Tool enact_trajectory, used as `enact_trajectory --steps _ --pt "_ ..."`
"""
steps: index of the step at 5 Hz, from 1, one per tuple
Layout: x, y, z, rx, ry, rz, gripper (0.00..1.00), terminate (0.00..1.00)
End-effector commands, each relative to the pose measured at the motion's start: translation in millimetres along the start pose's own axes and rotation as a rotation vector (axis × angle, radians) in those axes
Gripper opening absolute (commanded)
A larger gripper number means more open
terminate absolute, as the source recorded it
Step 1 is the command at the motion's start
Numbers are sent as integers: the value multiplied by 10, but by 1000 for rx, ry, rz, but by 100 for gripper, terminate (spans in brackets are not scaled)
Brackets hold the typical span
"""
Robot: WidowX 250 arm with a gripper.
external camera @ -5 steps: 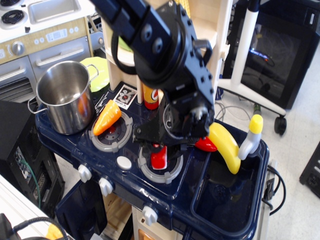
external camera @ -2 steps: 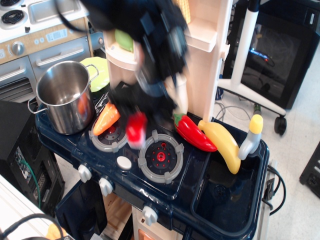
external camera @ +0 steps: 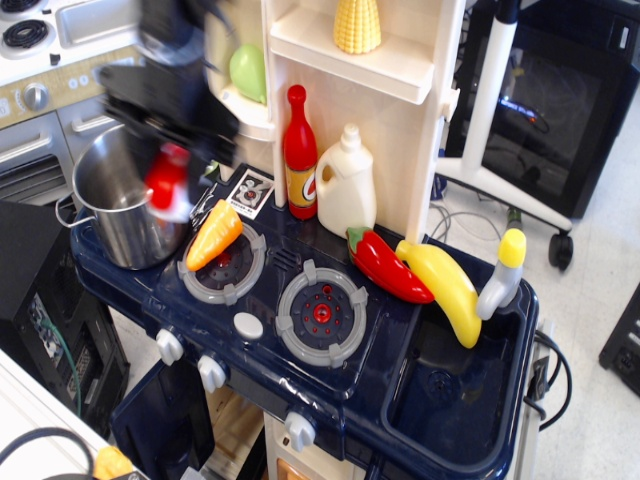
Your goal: Put sushi in pot or pan
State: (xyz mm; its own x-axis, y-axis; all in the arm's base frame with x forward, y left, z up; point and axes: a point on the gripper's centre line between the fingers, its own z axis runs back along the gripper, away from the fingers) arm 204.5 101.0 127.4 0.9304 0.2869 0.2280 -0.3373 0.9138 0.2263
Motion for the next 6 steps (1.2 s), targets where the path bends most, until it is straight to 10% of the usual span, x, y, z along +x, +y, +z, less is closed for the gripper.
enact_trajectory --steps 1,2,3,6 --pt "313 404 -29 -15 -54 -68 0 0" --pt "373 547 -178 -33 -76 -149 0 0" --pt "408 652 -209 -86 -51 -242 100 0" --pt "408 652 -209 -86 -51 -242 100 0"
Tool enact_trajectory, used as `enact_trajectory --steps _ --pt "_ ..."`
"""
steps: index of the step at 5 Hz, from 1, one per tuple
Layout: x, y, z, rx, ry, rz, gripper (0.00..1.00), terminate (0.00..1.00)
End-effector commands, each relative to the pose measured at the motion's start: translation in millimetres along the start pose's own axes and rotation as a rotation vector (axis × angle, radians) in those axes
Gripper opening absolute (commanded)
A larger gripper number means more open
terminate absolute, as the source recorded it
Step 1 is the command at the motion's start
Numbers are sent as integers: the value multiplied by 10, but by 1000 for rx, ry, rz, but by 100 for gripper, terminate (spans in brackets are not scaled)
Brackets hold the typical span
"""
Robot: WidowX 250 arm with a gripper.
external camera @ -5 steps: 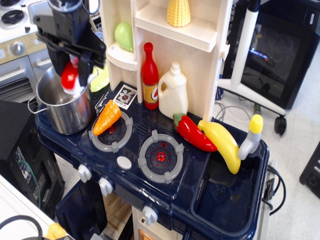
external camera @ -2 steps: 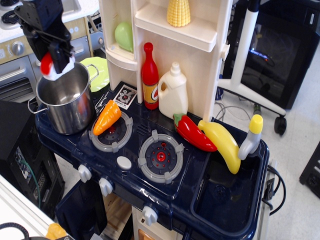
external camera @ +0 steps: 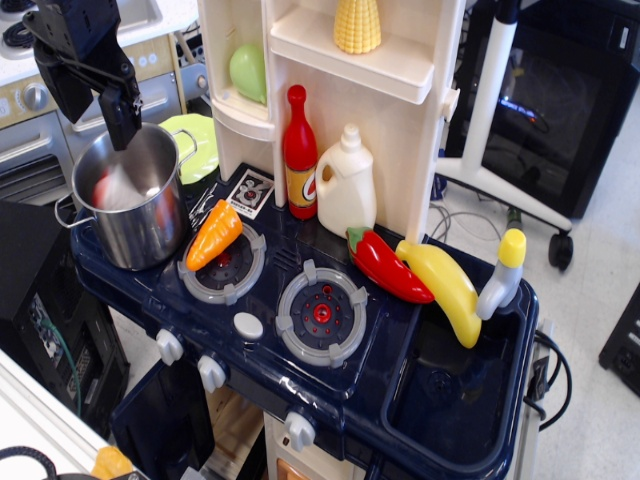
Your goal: Put sushi in pot or pan
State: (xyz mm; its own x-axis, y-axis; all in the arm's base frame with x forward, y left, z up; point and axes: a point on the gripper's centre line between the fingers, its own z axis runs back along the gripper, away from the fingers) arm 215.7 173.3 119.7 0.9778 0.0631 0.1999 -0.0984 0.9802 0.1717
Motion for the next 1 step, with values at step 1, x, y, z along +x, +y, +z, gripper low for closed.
enact_trajectory --steps 1 --pt "103 62 92 25 -29 -13 100 100"
